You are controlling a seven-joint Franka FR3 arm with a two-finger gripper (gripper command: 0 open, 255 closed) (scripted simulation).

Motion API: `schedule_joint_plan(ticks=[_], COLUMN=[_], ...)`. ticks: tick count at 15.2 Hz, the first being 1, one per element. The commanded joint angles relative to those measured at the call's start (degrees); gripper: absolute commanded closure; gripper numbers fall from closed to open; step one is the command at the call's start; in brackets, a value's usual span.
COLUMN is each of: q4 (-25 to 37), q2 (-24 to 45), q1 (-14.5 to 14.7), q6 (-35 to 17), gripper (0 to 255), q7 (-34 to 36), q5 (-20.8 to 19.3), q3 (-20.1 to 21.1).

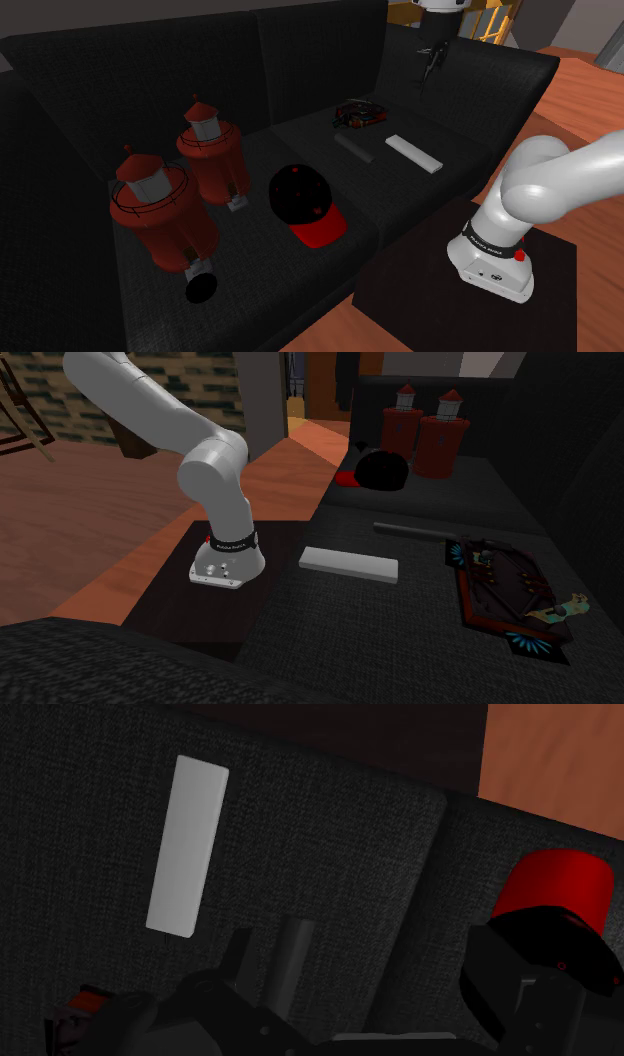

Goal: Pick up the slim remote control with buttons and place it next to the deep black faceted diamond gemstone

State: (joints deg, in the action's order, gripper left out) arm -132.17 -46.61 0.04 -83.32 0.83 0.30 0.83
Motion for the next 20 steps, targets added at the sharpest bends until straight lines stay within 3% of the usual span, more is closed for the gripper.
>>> schedule_joint_plan(ticks=[1, 11, 20], q4=[0.00, -18.22, -28.85], q2=[0.00, -3.35, 2.96], q1=[0.00, -4.20, -9.50], q6=[0.00, -17.83, -37.72], gripper=[0, 0, 0], q7=[0.00, -5.35, -10.35], q5=[0.00, -6.22, -12.86], q3=[0.00, -7.43, -16.09])
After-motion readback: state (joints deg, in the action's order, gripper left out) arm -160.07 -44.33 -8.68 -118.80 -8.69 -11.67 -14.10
